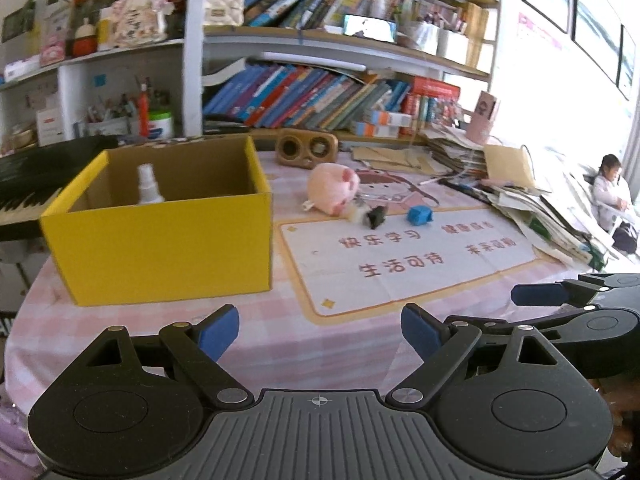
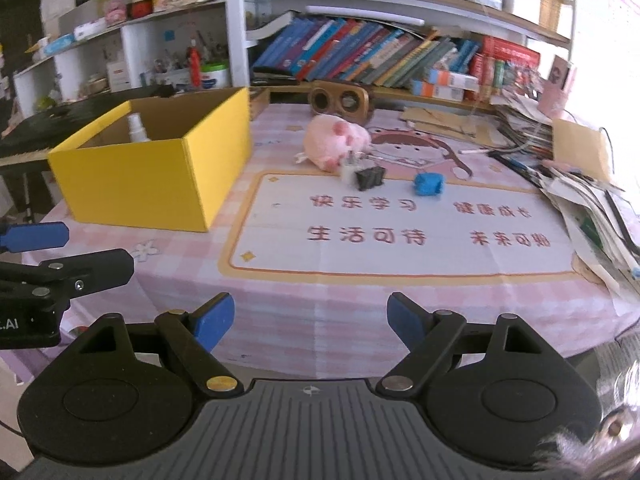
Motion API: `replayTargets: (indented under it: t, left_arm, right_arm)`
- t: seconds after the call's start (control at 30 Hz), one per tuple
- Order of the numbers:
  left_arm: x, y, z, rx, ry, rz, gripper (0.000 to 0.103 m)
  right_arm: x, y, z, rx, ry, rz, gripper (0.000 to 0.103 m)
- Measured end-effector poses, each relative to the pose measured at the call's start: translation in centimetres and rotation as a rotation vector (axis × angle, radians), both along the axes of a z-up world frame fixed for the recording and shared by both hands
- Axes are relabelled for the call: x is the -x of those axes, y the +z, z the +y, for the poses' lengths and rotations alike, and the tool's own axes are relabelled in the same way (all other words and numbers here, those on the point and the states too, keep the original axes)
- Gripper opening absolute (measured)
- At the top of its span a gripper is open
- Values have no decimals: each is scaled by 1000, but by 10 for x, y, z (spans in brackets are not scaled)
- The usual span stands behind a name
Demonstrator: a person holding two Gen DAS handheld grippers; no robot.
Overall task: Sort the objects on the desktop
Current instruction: 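Move both tools toward the blue block and black binder clip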
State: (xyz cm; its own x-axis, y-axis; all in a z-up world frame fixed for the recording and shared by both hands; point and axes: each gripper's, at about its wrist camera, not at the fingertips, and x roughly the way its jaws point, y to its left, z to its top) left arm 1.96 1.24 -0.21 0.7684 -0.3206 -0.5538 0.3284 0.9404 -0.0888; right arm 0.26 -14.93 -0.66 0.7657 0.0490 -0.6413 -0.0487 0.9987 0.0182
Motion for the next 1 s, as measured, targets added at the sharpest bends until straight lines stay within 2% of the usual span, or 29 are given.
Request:
replayTargets:
  t: [0.4, 0.67, 1.0]
  left_arm:
    - [-30, -3, -48, -33, -68, 12, 91]
    - [-61, -3, -84, -43, -97, 24, 91]
    - [-105, -6, -129, -34, -88, 40, 91]
  right_arm:
    - [-23, -5, -43, -14, -44, 27, 83]
    - [-55, -6, -77, -20, -57, 54, 83]
    - [-103, -7, -128, -19, -57, 66, 83]
